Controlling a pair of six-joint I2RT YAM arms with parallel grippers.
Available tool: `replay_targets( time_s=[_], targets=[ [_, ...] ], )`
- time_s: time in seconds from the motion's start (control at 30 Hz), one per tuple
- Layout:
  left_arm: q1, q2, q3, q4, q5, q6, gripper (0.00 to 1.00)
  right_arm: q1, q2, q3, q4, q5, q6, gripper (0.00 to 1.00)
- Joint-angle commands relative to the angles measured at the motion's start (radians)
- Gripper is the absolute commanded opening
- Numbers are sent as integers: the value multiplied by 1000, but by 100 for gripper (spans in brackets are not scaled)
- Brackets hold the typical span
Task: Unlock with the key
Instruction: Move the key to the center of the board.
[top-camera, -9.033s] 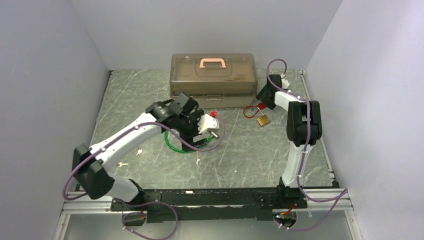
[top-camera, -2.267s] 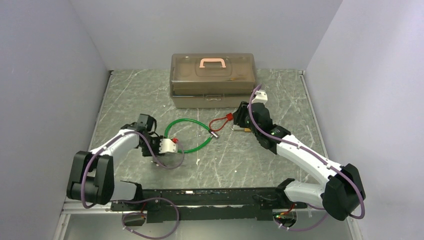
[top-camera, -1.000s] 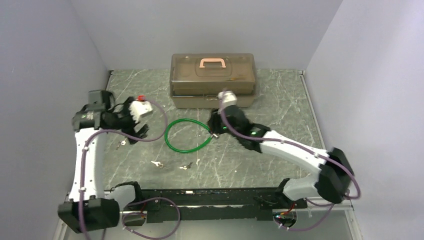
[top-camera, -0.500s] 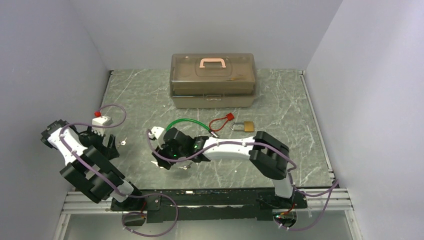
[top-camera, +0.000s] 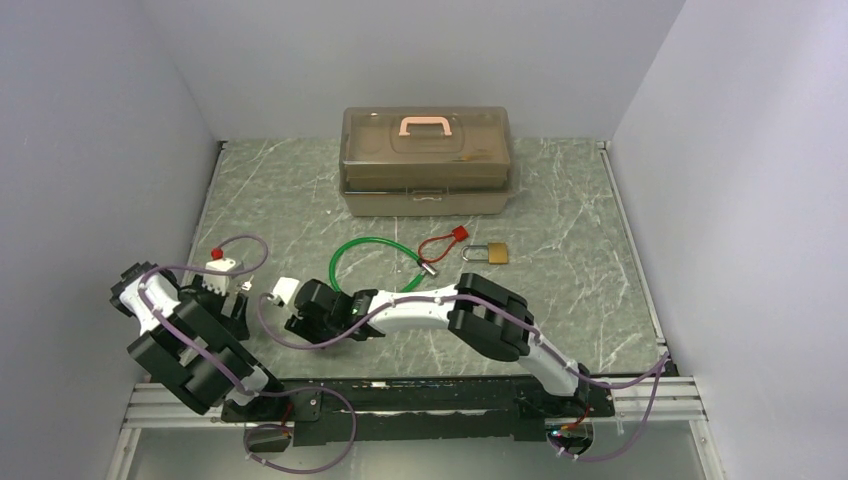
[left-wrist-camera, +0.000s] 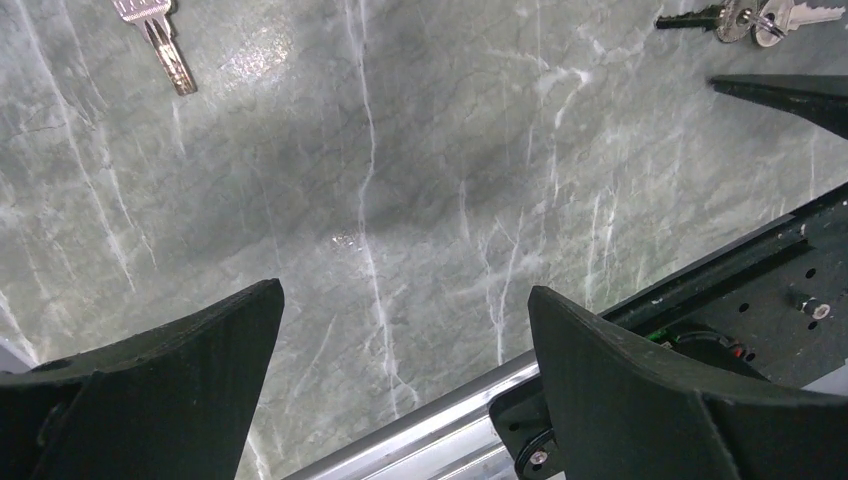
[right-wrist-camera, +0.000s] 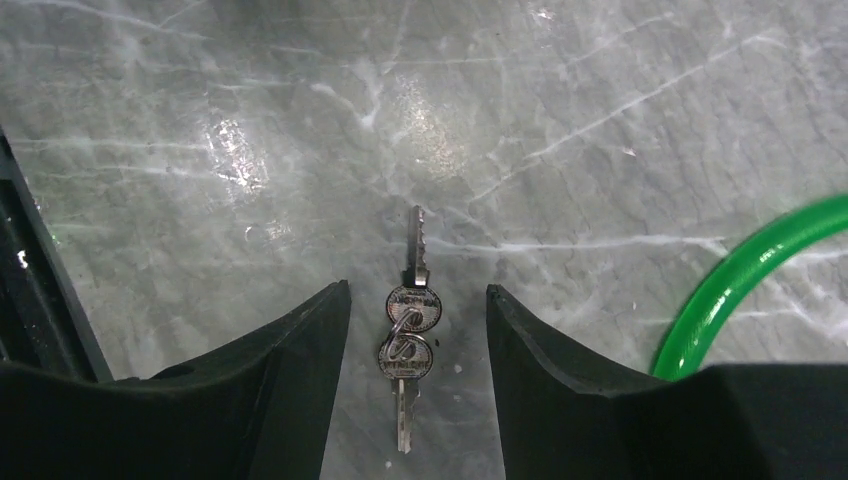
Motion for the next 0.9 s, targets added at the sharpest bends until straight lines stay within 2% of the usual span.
replay_targets(
  time_s=[0.0,0.07,0.13,0.3,0.47,0.7,0.87],
  targets=[
    [1,-35,-10,6,-8,51,99,13,14,22,12,95,-24,54],
    [2,-30,-16,3,-17,60,99,14,17,5,29,95,-16,52],
    [1,-24,-29,17,-30,61,98,14,12,-19,47,102,-12,45],
    [-29,-18,-76,87,-59,43,88,14,-26,-97,82,144,-8,15],
    [-149,-59,-187,188,-142,9,87,12,-99,-222,120,205,15,3],
    [-332,-69,-229,230,-166,-70,76,2,-216,-414,170,275,63,0],
    [-459,-65,-226,255,-189,-123,62,-9,-302,-551,184,319,111,0]
  ],
)
